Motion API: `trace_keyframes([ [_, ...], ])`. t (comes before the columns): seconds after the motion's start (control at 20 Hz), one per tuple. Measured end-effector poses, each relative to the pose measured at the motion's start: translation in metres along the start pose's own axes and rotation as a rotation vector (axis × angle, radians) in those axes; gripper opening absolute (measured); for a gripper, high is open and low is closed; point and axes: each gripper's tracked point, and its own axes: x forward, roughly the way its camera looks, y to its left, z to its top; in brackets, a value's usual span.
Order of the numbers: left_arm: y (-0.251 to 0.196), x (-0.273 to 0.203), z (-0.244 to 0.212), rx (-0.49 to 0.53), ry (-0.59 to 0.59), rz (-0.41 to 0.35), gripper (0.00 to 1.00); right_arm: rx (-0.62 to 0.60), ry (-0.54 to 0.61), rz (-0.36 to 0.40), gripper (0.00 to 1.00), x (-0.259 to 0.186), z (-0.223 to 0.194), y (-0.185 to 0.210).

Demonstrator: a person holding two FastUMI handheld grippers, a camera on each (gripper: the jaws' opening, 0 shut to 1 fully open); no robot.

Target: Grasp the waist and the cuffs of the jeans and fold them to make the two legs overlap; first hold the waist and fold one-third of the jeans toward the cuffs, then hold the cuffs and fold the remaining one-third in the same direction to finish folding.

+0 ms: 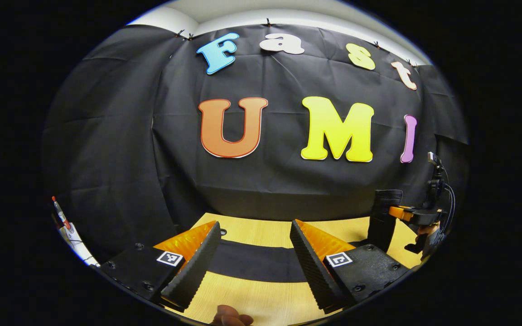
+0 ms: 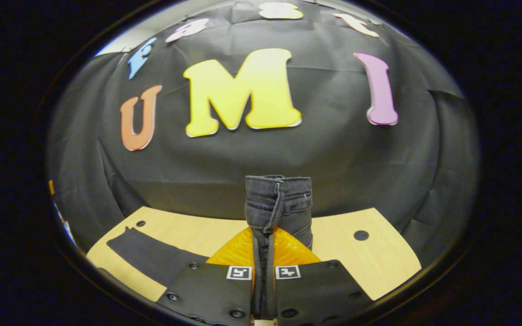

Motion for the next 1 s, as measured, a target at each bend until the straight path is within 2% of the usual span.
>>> trace_keyframes([
  [0.3,0.010,-0.001,-0.014,-0.021,0.037,0.014,0.99,-0.170,0.021,0.113,0.04,0.006,-0.030,0.091],
  [0.4,0.013,0.000,-0.016,-0.022,0.043,0.018,0.99,-0.219,0.049,0.161,0.00,0.013,-0.050,0.115],
  [0.45,0.013,0.001,-0.016,-0.020,0.044,0.020,0.99,-0.240,0.064,0.185,0.00,0.015,-0.059,0.128],
  [0.5,0.016,0.001,-0.018,-0.015,0.047,0.026,0.99,-0.266,0.080,0.209,0.05,0.014,-0.072,0.139],
  [0.65,0.023,0.001,-0.018,-0.010,0.049,0.036,0.99,-0.370,0.142,0.273,0.00,0.020,-0.116,0.171],
  [0.7,0.026,0.001,-0.018,-0.012,0.049,0.043,0.99,-0.404,0.161,0.286,0.04,0.024,-0.130,0.178],
  [1.0,0.042,0.001,-0.021,-0.033,0.056,0.074,0.99,-0.501,0.269,0.313,0.05,0.028,-0.192,0.195],
])
